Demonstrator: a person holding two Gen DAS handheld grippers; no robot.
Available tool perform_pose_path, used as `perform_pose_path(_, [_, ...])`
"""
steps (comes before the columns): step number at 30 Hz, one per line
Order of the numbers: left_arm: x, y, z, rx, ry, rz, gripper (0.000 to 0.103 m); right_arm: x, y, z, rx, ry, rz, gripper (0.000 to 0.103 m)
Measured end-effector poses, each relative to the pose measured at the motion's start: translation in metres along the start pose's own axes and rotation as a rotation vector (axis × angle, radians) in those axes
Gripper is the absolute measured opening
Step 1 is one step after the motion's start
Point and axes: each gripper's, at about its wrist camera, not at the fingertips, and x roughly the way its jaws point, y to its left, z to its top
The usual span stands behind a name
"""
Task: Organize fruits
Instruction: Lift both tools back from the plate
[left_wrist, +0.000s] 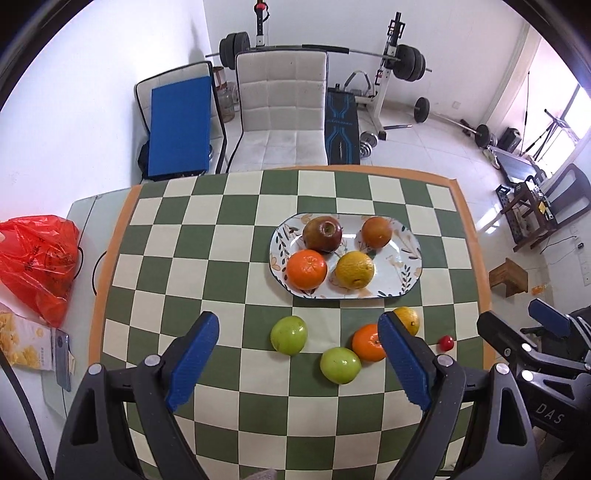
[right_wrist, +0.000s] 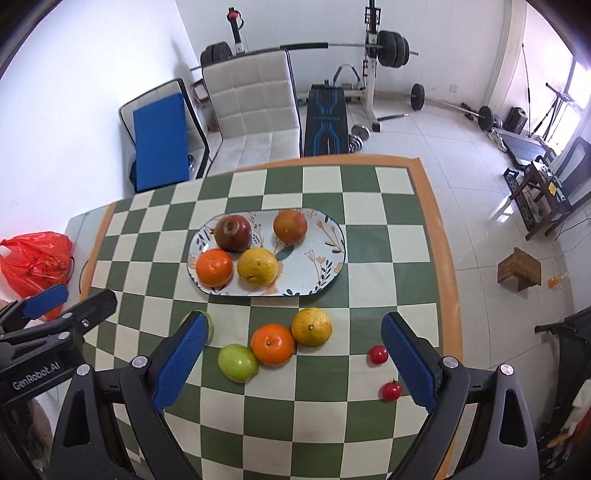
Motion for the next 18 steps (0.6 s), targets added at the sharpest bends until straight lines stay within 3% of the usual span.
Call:
perform_pose_path(11, [-0.010, 0.000, 0.000, -0.010, -0.028, 0.020, 0.088, -0.025, 0.002, -0.001, 0.027, -0.039, 0.018, 0.097])
perform_pose_path(12, [-0.005, 0.002, 0.001, -0.015, -0.021, 0.026, 0.088, -0.023, 0.002, 0.000, 0.032, -0.035, 0.022, 0.097])
perform_pose_path(14, [0.009, 0.006, 0.003, -0.019, 0.007, 0.049, 0.101, -0.012, 0.000, -0.001, 0.052, -0.006, 0.040, 0.097])
perform_pose_path(18, [0.043, 0.018, 0.002, -0.031, 0.067, 0.096, 0.103, 0.033, -0.006, -0.005, 0.108, 0.092, 0.090, 0.097])
